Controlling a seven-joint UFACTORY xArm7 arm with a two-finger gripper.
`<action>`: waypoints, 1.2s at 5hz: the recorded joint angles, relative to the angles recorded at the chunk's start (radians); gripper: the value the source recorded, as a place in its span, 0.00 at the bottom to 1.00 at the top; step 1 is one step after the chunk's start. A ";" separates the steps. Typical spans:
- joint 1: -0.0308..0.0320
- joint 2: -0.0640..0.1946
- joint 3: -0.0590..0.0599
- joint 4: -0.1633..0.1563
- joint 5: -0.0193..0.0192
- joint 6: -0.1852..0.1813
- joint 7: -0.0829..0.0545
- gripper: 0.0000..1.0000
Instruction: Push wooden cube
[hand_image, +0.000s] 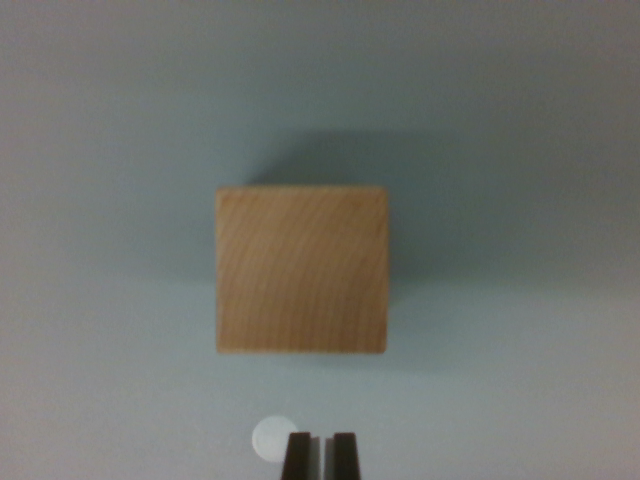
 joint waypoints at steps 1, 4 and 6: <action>0.0000 0.000 0.000 0.000 0.0000 0.000 0.000 0.00; 0.0088 0.008 0.012 -0.052 -0.0032 -0.055 0.026 0.00; 0.0123 0.011 0.016 -0.073 -0.0045 -0.078 0.037 0.00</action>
